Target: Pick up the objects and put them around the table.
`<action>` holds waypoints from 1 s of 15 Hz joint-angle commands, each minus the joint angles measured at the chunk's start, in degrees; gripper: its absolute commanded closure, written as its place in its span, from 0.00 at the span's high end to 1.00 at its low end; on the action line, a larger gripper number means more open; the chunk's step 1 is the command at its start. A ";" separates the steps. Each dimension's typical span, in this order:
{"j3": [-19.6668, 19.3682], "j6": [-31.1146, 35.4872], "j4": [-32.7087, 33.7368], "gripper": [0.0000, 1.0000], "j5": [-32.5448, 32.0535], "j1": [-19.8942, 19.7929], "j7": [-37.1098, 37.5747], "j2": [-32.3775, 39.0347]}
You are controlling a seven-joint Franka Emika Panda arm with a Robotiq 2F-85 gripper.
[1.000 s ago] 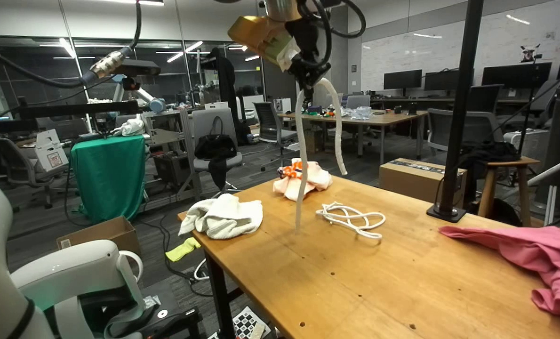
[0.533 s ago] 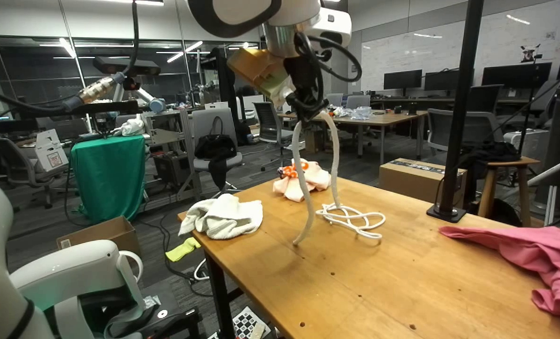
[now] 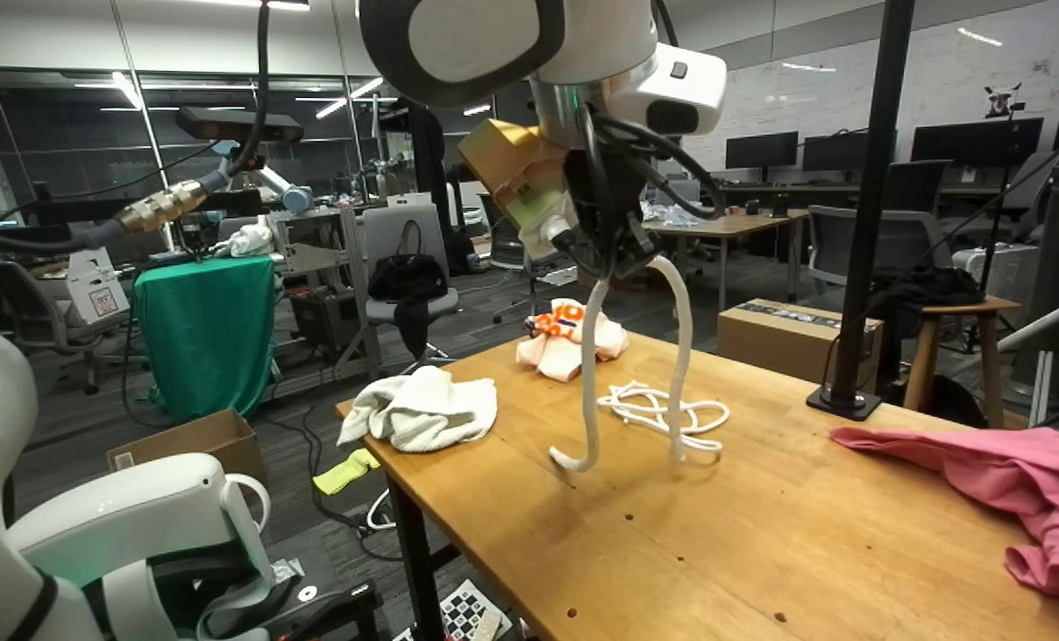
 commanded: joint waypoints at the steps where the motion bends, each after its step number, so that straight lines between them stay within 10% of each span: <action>1: 0.15 4.85 -3.05 0.07 -3.89 -3.94 5.85 -1.58; 15: 2.13 3.53 -5.62 0.08 -20.69 -11.99 20.64 3.21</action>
